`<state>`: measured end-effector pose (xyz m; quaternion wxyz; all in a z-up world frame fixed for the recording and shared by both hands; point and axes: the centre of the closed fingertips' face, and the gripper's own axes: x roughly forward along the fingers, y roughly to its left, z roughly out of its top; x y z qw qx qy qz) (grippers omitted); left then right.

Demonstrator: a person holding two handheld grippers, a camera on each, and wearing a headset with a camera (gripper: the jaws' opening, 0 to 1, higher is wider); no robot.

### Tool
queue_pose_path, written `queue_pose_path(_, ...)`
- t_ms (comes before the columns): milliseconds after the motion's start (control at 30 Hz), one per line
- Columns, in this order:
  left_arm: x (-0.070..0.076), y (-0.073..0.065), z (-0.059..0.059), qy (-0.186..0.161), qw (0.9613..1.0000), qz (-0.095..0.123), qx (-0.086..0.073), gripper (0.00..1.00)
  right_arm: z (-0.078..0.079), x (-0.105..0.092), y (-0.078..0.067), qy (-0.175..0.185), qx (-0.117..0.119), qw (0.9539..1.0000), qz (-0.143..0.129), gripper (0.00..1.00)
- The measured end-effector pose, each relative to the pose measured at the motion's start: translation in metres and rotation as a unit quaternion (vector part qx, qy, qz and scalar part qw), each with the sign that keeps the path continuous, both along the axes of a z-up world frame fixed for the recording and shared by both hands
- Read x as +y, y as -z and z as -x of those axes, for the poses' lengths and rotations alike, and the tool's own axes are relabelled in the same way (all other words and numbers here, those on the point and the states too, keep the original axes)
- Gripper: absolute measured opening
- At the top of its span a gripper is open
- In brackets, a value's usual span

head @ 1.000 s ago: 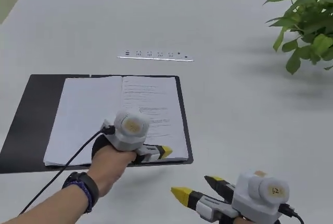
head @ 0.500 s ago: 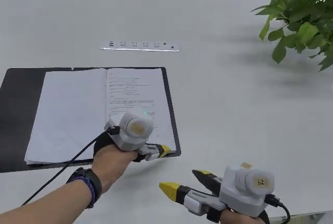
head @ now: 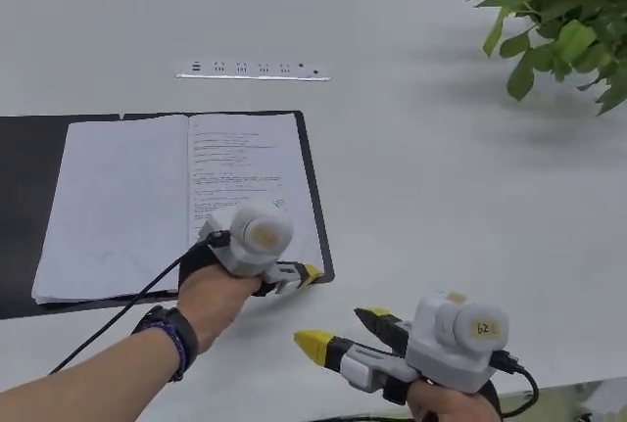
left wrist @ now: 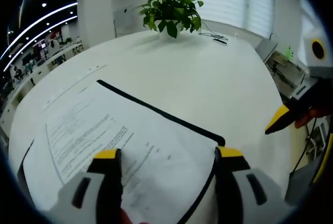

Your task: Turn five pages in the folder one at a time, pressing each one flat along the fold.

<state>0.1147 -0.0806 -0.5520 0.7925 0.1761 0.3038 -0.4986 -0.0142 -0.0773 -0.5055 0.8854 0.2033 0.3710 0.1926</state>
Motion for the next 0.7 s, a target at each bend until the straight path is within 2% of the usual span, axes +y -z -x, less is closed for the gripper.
queue_pose_path(400,0.004,-0.002,-0.005,0.004,0.9997,0.013,0.02,0.68,-0.006,0.003,-0.001,-0.002,-0.004,1.0,-0.007,0.64)
queue_pose_path(467,0.005,-0.001,-0.006,0.006,0.9999,0.008,0.014,0.65,-0.007,0.003,0.0,0.001,-0.003,1.0,-0.007,0.64)
queue_pose_path(567,0.005,-0.002,-0.006,0.004,0.9998,0.01,0.016,0.64,-0.009,0.002,0.0,0.003,-0.003,1.0,-0.009,0.64)
queue_pose_path(700,0.008,-0.003,-0.008,-0.006,0.9996,0.016,0.022,0.61,-0.02,-0.005,-0.001,0.019,-0.012,0.9997,-0.007,0.6)
